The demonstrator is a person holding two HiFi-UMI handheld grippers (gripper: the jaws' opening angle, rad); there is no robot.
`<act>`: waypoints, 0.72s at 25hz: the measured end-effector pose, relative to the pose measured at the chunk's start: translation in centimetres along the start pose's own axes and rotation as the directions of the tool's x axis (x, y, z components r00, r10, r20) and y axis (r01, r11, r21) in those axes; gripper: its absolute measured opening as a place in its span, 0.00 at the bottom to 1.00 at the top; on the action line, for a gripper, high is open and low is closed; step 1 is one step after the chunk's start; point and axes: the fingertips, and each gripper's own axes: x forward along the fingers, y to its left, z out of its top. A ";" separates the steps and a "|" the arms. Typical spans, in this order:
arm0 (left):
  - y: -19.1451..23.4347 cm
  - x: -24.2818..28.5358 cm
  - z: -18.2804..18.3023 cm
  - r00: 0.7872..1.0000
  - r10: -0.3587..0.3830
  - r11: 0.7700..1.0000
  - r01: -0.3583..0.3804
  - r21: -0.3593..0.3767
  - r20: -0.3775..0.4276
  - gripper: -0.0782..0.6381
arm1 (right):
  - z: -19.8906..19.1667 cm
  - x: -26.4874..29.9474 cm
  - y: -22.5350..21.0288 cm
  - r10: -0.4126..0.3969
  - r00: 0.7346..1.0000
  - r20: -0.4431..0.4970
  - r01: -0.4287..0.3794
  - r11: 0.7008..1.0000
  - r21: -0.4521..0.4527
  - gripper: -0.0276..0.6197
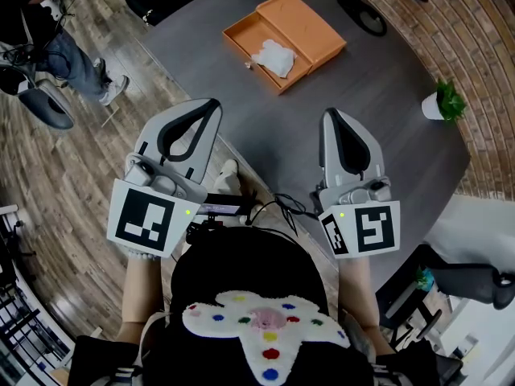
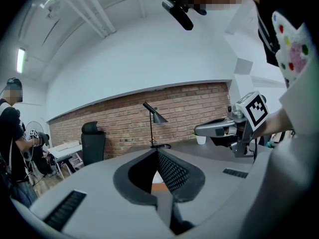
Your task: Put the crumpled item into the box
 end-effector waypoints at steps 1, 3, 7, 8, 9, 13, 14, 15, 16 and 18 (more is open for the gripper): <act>0.0 0.0 0.0 1.000 0.000 1.000 0.000 -0.001 0.000 0.12 | -0.1 0.0 0.0 0.000 1.000 -0.002 0.000 1.000 -0.003 0.06; 0.0 0.1 -0.1 1.000 -0.002 1.000 0.002 -0.002 -0.001 0.12 | -0.2 0.1 -0.1 -0.003 1.000 -0.006 0.003 1.000 -0.009 0.05; 0.0 0.2 -0.1 1.000 -0.005 1.000 0.005 -0.003 -0.002 0.12 | -0.3 0.1 -0.2 -0.005 1.000 -0.015 0.005 1.000 -0.017 0.06; 0.0 0.3 -0.1 1.000 -0.007 1.000 0.007 -0.003 -0.002 0.12 | -0.3 0.1 -0.2 -0.005 1.000 -0.016 0.005 1.000 -0.018 0.05; 0.0 0.3 -0.1 1.000 -0.008 1.000 0.008 -0.003 -0.002 0.12 | -0.3 0.1 -0.2 -0.005 1.000 -0.018 0.005 1.000 -0.018 0.06; -0.1 0.4 -0.2 1.000 -0.010 1.000 0.010 -0.004 -0.003 0.12 | -0.4 0.2 -0.2 -0.005 1.000 -0.021 0.005 1.000 -0.016 0.05; -0.1 0.4 -0.2 1.000 -0.009 1.000 0.009 -0.006 -0.003 0.12 | -0.5 0.2 -0.1 -0.004 1.000 -0.022 0.004 1.000 -0.016 0.05; -0.1 0.4 -0.3 1.000 -0.008 1.000 0.008 -0.008 -0.004 0.12 | -0.5 0.2 -0.1 -0.003 1.000 -0.022 0.002 1.000 -0.015 0.05; -0.1 0.4 -0.3 1.000 -0.008 1.000 0.008 -0.008 -0.004 0.12 | -0.6 0.3 -0.1 -0.001 1.000 -0.023 0.001 1.000 -0.014 0.05; -0.1 0.5 -0.4 1.000 -0.008 1.000 0.008 -0.010 -0.006 0.12 | -0.6 0.3 -0.1 0.003 1.000 -0.025 -0.003 1.000 -0.013 0.06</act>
